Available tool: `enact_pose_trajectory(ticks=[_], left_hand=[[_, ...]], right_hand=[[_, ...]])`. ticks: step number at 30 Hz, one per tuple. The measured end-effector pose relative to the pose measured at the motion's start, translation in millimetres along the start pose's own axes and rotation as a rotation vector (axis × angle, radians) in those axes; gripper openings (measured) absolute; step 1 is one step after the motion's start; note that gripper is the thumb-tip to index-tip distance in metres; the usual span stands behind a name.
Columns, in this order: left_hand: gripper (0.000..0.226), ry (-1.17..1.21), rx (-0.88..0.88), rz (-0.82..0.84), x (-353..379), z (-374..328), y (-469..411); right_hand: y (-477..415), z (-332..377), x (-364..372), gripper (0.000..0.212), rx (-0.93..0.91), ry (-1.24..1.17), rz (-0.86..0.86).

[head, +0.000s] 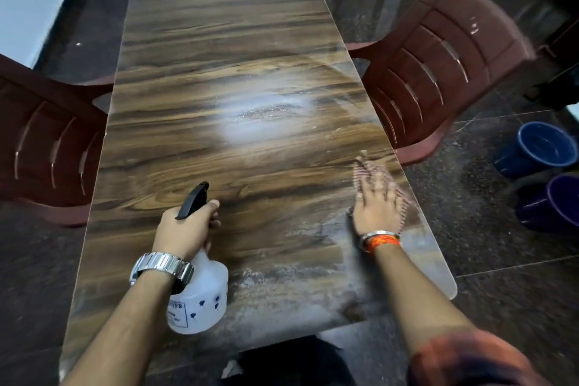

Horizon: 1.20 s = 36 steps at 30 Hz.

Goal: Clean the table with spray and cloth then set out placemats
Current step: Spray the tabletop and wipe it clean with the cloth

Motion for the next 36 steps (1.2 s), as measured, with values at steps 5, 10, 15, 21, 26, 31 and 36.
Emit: enact_pose_trajectory(ticks=[5, 10, 15, 21, 26, 31, 36], left_hand=[[0.024, -0.027, 0.02, 0.031, -22.5, 17.3, 13.4], [0.024, -0.039, 0.056, 0.019, -72.7, 48.5, 31.0], [0.02, -0.016, 0.04, 0.005, -133.6, 86.8, 42.5], [0.016, -0.005, 0.032, -0.023, -191.7, 116.3, 55.7], [0.021, -0.008, 0.024, -0.059, -220.2, 129.5, 57.1], [0.026, -0.036, 0.026, -0.082, -235.5, 135.1, 45.2], [0.024, -0.016, 0.02, -0.075, -234.9, 131.1, 42.8]], right_hand=[[153.5, 142.4, 50.6, 0.061, -0.593, 0.056, 0.151], [287.1, 195.3, 87.8, 0.056, -1.005, 0.097, 0.293], [235.2, 127.4, 61.0, 0.055, -0.658, 0.035, 0.11], [185.7, 22.2, 36.0, 0.054, 0.12, -0.034, -0.002], [265.5, 175.4, 78.0, 0.063, -0.248, -0.008, 0.032], [390.9, 308.7, 118.1, 0.056, -0.816, 0.031, 0.253], [382.5, 294.4, 120.8, 0.05, -0.966, 0.058, 0.252]])
Point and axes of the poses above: each hand's wrist, its own y-axis away from the middle knuckle, its own x-axis out of the palm, z = x × y, the point moved 7 cm from there along -y, towards the middle knuckle, and after that the axes turned 5 degrees about x, right-handed, at the moved point
